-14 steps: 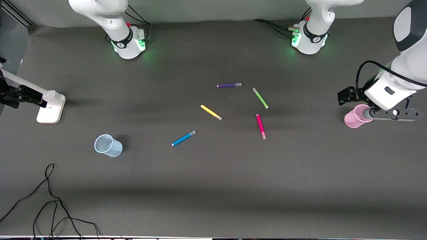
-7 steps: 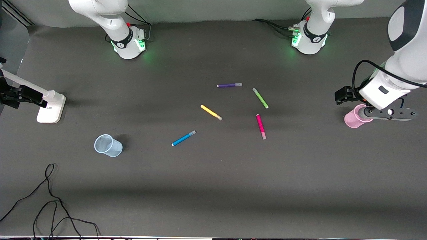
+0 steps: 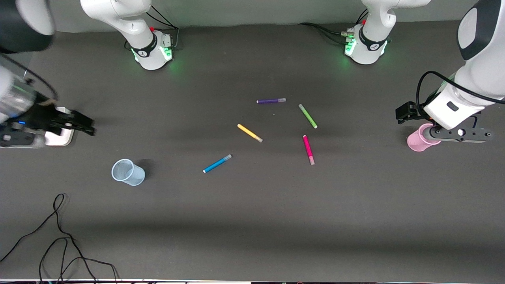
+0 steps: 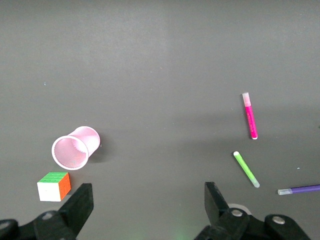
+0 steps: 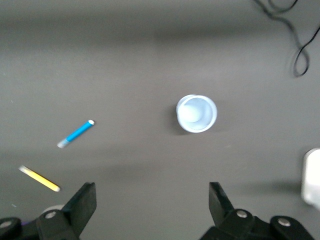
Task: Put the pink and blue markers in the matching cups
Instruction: 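Reach the right gripper to the blue marker while the left gripper reaches the pink marker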
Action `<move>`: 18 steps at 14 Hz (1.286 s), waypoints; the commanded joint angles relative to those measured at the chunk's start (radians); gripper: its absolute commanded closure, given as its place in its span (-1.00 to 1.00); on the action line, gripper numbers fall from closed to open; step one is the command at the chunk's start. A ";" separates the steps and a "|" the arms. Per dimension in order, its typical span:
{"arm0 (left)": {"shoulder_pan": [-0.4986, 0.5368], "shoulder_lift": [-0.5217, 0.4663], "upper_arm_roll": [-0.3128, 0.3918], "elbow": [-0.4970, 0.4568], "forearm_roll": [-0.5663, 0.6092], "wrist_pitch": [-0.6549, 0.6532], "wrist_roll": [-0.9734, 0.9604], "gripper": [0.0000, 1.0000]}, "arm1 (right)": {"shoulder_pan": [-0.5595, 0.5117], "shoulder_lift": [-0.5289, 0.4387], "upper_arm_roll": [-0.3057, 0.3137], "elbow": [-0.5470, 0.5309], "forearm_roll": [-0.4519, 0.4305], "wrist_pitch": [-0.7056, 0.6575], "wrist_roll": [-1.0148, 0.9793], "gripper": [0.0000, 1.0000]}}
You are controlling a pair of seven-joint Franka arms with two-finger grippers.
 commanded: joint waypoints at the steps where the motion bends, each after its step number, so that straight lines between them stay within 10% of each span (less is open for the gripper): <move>1: -0.011 -0.025 0.010 -0.022 0.015 -0.005 -0.007 -0.98 | 0.095 0.063 -0.005 0.036 0.001 0.036 0.231 -1.00; 18: -0.010 -0.025 0.010 -0.027 0.009 -0.013 -0.005 -0.98 | 0.413 0.253 -0.005 0.036 0.059 0.208 1.290 -1.00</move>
